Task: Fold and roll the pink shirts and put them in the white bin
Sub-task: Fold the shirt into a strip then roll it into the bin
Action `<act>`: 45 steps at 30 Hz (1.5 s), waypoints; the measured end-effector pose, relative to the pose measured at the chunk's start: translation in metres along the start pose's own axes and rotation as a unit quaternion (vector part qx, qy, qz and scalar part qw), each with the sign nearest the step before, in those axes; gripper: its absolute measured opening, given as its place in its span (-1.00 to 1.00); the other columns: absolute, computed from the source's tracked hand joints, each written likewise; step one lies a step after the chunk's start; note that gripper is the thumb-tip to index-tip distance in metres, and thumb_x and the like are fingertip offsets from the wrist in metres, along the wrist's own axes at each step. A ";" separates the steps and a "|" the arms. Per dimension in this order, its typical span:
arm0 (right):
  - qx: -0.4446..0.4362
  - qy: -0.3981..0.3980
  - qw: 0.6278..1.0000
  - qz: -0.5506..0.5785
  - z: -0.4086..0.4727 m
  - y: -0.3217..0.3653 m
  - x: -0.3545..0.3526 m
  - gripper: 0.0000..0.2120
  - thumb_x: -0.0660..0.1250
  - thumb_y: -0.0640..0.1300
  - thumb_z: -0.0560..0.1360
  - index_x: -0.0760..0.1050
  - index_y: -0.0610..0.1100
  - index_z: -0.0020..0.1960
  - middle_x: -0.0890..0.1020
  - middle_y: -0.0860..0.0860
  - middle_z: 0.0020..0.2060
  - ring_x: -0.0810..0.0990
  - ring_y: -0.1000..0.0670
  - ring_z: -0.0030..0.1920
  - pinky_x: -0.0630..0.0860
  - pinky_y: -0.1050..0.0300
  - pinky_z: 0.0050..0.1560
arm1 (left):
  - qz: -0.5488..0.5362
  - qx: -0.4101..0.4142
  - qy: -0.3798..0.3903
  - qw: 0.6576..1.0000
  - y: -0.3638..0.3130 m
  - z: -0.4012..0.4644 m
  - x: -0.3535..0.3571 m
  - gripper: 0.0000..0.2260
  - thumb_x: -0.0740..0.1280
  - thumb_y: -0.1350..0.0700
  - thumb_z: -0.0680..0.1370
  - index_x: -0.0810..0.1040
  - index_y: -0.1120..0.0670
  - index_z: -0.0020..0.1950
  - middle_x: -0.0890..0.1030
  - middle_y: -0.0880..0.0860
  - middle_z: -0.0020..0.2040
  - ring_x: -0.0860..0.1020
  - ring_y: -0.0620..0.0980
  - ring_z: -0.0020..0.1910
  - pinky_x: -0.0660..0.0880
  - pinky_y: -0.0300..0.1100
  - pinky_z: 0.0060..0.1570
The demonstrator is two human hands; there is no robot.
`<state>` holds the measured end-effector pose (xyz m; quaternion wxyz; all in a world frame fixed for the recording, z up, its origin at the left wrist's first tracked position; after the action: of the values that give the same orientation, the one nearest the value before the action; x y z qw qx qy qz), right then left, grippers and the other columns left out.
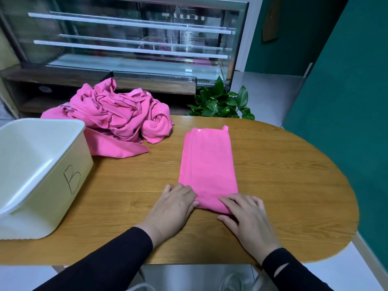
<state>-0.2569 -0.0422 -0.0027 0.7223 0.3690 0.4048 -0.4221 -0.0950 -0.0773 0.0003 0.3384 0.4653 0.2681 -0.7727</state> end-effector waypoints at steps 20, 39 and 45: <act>0.038 0.172 0.982 0.066 0.035 -0.010 0.011 -0.53 0.03 0.41 0.51 0.45 0.20 0.23 0.50 0.30 0.04 0.37 0.20 0.09 0.15 0.11 0.23 | 0.084 0.030 -0.006 0.996 -0.021 -0.001 0.010 -0.72 0.21 -0.03 0.65 0.50 0.02 0.31 0.57 -0.05 -0.05 0.52 0.01 -0.12 0.37 -0.06 -0.11; 0.137 0.190 0.949 0.213 0.044 -0.024 0.024 -0.77 0.32 0.09 0.61 0.59 0.08 0.22 0.64 0.13 0.03 0.58 0.06 0.00 0.54 0.08 0.05 | 0.063 0.013 -0.015 0.998 0.000 -0.010 -0.003 -0.59 0.31 -0.13 0.57 0.51 0.02 0.36 0.57 -0.05 0.13 0.51 -0.01 0.07 0.32 -0.08 0.00; 0.031 0.015 0.999 0.037 0.027 -0.004 0.000 -0.68 0.35 0.07 0.55 0.60 -0.02 0.25 0.53 0.13 0.13 0.49 0.07 0.09 0.34 0.16 0.04 | 0.046 -0.010 0.003 0.999 0.004 -0.006 0.002 -0.65 0.19 -0.09 0.65 0.50 0.02 0.37 0.58 -0.07 0.06 0.52 -0.02 -0.01 0.34 -0.06 -0.05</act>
<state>-0.2534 -0.0676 0.0076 0.7193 0.4122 0.3887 -0.4020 -0.0891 -0.0763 -0.0042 0.3775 0.4759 0.2555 -0.7522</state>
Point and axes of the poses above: each hand's wrist, its own z-axis towards the middle knuckle, its own x-axis out of the palm, y = z × x, the point moved 10 cm from there along z, towards the middle knuckle
